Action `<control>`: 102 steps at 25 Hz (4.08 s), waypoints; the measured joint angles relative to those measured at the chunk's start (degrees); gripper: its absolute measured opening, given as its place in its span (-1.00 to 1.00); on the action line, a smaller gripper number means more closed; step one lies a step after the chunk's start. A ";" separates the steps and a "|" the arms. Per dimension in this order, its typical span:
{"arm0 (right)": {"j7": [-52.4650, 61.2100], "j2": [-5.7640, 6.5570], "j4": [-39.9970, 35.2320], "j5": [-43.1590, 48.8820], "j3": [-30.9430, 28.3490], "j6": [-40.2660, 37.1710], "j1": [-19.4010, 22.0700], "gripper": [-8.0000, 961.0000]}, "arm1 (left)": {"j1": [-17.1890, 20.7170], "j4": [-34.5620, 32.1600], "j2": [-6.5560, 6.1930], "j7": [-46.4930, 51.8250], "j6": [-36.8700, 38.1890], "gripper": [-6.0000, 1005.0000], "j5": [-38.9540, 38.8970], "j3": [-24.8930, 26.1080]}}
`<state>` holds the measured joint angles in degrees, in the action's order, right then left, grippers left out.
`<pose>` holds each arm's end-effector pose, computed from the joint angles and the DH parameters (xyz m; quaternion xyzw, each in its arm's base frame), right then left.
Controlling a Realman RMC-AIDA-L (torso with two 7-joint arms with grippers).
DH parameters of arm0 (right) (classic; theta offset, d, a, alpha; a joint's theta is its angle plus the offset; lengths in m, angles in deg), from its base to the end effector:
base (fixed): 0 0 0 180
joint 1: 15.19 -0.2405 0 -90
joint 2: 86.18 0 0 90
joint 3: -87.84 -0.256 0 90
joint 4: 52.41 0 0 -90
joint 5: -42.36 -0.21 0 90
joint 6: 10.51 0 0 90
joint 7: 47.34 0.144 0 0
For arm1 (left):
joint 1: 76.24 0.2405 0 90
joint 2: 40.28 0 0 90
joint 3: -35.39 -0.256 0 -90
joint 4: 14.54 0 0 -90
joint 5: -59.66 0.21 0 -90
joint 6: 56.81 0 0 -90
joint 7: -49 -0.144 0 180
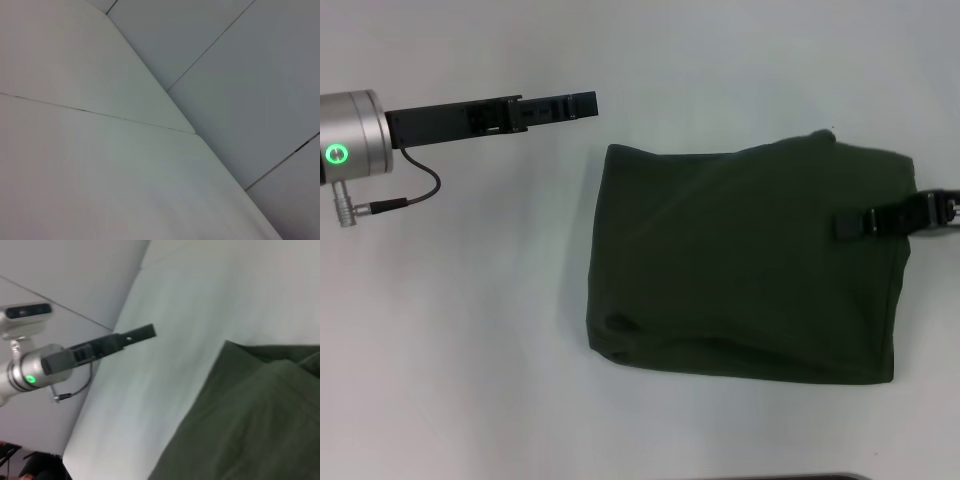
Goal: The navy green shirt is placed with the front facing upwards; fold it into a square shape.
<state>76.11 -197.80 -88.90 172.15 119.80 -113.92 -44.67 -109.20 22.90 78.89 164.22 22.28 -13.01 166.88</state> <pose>0.3024 0.2959 0.0472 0.8007 -0.5731 -0.1738 0.0170 -0.2392 0.3606 -0.0128 -0.8357 -0.4712 -0.2688 0.0856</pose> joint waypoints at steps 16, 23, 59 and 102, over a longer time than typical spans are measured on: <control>-4.01 0.54 3.04 0.60 -9.63 5.78 6.64 -0.09 | -0.09 -0.09 -0.35 0.00 -0.96 0.86 -0.01 -0.45; -3.69 1.07 2.78 0.63 -11.63 6.85 7.05 0.51 | -0.09 -0.02 -0.35 -0.04 -0.64 0.86 -0.01 -0.55; -1.35 2.56 3.47 0.85 -14.78 8.33 5.49 0.79 | -6.22 -0.14 0.74 2.98 -3.76 0.86 13.65 -0.79; -0.41 2.65 3.35 0.82 -15.00 6.39 5.05 0.79 | -11.32 -3.95 4.71 6.15 -16.78 0.86 19.12 -10.48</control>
<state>75.69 -195.15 -85.55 172.97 104.79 -107.54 -39.62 -120.51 18.95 83.60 170.37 5.50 6.10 156.39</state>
